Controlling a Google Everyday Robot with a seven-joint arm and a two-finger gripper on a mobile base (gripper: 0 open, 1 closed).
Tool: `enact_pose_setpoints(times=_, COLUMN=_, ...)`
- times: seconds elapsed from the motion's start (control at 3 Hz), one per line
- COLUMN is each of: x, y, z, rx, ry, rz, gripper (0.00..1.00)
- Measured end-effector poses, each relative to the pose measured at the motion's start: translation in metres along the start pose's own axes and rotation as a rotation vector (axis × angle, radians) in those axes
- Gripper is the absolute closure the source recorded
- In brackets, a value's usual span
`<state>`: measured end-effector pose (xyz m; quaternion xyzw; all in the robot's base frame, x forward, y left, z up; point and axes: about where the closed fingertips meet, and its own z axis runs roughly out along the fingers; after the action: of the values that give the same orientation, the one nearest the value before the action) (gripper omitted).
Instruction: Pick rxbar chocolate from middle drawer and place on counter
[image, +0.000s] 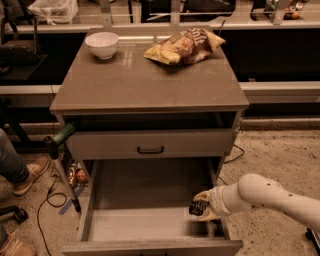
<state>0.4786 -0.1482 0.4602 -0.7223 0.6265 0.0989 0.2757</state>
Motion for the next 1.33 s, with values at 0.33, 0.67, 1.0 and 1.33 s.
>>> enact_pose_setpoints(times=0.33, x=-0.021, y=-0.005, z=-0.057, rx=0.092, ry=-0.011, rz=-0.085, gripper=1.0)
enact_pose_setpoints(times=0.67, x=-0.031, y=-0.015, z=-0.102, rx=0.176, ry=0.01, rz=-0.131, gripper=1.0)
enact_pose_setpoints(times=1.0, x=-0.031, y=-0.015, z=-0.102, rx=0.176, ry=0.01, rz=-0.13, gripper=1.0)
enact_pose_setpoints(times=1.33, x=-0.028, y=-0.027, z=-0.112, rx=0.203, ry=0.018, rz=-0.149, gripper=1.0)
